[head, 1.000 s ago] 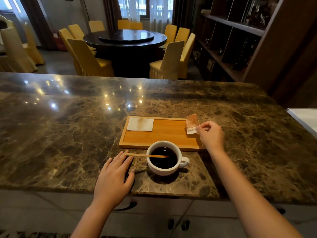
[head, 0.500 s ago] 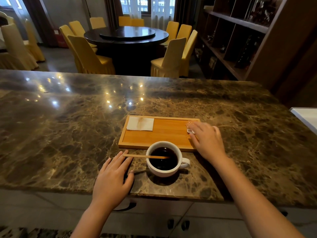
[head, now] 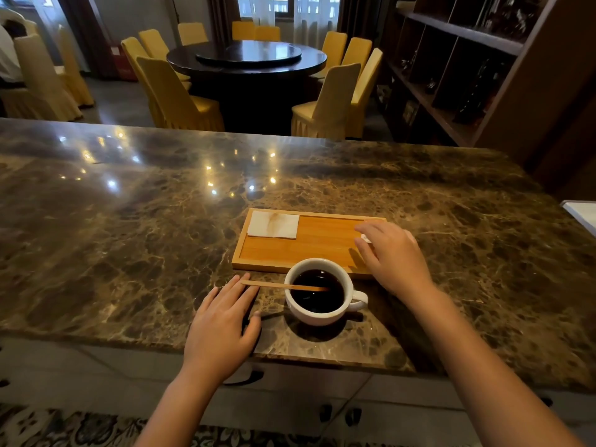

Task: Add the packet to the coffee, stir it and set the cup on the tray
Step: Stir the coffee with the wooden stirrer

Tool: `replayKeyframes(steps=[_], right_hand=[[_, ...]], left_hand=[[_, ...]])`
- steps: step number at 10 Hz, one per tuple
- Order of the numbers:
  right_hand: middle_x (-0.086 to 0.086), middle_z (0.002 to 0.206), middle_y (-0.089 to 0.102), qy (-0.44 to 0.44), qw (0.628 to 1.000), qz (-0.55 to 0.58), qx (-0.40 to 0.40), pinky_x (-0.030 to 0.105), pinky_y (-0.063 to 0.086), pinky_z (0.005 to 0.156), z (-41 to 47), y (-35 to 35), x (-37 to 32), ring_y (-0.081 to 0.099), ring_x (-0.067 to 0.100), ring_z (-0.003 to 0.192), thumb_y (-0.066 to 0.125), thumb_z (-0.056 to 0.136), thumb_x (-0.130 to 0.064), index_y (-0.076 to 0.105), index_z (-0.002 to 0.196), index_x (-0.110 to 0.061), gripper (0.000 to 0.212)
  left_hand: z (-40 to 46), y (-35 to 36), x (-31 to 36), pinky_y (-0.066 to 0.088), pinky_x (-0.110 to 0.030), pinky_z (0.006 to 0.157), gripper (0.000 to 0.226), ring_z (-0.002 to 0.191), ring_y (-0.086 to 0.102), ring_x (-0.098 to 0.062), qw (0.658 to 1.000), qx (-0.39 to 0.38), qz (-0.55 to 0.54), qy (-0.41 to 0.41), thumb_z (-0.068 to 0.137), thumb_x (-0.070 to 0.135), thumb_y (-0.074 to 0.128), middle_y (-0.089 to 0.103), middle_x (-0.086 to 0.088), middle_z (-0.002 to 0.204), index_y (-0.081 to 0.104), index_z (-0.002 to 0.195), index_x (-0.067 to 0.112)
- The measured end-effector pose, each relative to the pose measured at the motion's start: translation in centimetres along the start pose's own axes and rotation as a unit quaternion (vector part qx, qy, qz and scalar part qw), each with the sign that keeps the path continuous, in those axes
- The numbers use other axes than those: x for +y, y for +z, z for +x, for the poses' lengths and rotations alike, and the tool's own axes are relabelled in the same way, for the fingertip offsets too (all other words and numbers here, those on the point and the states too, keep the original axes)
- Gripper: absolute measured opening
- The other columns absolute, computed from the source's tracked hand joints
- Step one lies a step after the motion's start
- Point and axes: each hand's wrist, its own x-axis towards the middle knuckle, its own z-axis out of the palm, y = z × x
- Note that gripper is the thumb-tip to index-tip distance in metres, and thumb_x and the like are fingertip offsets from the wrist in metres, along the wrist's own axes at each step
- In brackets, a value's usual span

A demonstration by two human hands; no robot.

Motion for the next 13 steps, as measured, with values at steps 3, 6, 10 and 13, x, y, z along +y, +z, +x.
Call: replayKeyframes(steps=[3,6,10,13], right_hand=[[0.001,0.111,0.066,-0.197,0.974,0.079,-0.075,0.033,0.046,0.083,-1.5,-1.8,-10.6,0.056,0.017,0.102,0.062,0.085,-0.032,0.063,0.112,-0.019,0.031],[0.006,0.069,0.067,-0.247,0.969,0.025,-0.019,0.031,0.037,0.058,-1.6,1.5,-12.0,0.060,0.027,0.065,0.066,0.081,-0.016,0.067,0.075,-0.010,0.008],[-0.017,0.081,0.054,-0.036,0.964,0.260,0.050,0.009,0.042,0.069,-2.8,-2.1,-3.4,0.052,-0.003,0.072,0.042,0.093,-0.027,0.067,0.097,-0.013,0.029],[0.004,0.076,0.069,0.098,0.914,0.392,0.040,0.035,0.060,0.066,-4.8,-1.4,-3.5,0.071,0.016,0.068,0.058,0.088,-0.010,0.063,0.088,-0.014,0.006]], left_hand=[[-0.1,0.1,-0.1,0.023,-0.038,0.106,0.050,0.129,0.035,-0.015,1.000,-0.004,-0.003,0.000,0.087,0.038,0.036,0.047,-0.003,0.137,0.050,0.130,0.018],[-0.1,0.2,-0.2,0.020,-0.036,0.106,0.051,0.130,0.032,-0.015,1.000,0.001,0.000,0.000,0.087,0.038,0.037,0.045,-0.005,0.139,0.049,0.131,0.017],[-0.1,0.2,-0.2,0.021,-0.037,0.105,0.051,0.130,0.033,-0.015,1.000,-0.001,0.004,0.003,0.088,0.040,0.036,0.044,-0.005,0.139,0.049,0.131,0.018],[0.0,0.2,-0.3,0.021,-0.037,0.105,0.050,0.130,0.032,-0.015,1.000,-0.004,0.003,0.004,0.087,0.039,0.038,0.043,-0.005,0.139,0.048,0.132,0.018]])
